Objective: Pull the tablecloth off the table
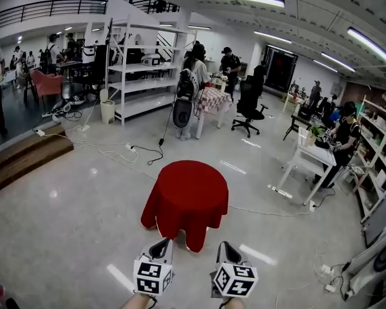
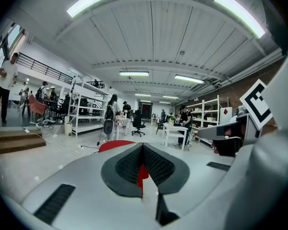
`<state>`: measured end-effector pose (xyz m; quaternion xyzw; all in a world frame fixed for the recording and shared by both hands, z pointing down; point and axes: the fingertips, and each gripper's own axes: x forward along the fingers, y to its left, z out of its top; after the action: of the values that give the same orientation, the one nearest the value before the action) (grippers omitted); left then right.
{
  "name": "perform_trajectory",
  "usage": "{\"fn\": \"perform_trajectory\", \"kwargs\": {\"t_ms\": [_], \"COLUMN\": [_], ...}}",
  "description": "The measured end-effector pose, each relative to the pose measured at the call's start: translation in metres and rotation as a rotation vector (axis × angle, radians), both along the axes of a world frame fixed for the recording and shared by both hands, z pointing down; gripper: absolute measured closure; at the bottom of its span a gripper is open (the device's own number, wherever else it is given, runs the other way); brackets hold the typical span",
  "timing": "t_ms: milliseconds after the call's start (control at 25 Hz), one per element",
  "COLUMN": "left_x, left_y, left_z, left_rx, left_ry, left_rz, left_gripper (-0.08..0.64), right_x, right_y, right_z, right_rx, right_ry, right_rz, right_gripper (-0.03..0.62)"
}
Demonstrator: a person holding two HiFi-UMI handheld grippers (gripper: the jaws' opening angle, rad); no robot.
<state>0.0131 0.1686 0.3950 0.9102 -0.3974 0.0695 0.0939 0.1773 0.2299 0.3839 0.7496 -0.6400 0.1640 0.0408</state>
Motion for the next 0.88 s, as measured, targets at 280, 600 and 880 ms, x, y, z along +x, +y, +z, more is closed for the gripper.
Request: {"fn": "perform_trajectory", "kwargs": {"t_ms": [280, 600, 880], "left_x": [0.034, 0.053, 0.069], "left_y": [-0.037, -0.069, -0.085], "left_z": [-0.003, 0.000, 0.007], "left_rx": [0.009, 0.001, -0.013], "left_ry": [0.001, -0.006, -0.025], "left_rz": [-0.020, -0.060, -0.083], "left_gripper": [0.545, 0.544, 0.545], "right_x": [0.030, 0.051, 0.068], "right_y": [-0.041, -0.079, -0.099], "right_z": [0.000, 0.004, 0.011], "right_rx": [-0.001, -0.013, -0.023], "right_ry": [0.003, 0.001, -0.016], "right_rz": [-0.035, -0.077, -0.102], "right_gripper": [0.568, 0.568, 0.568]}}
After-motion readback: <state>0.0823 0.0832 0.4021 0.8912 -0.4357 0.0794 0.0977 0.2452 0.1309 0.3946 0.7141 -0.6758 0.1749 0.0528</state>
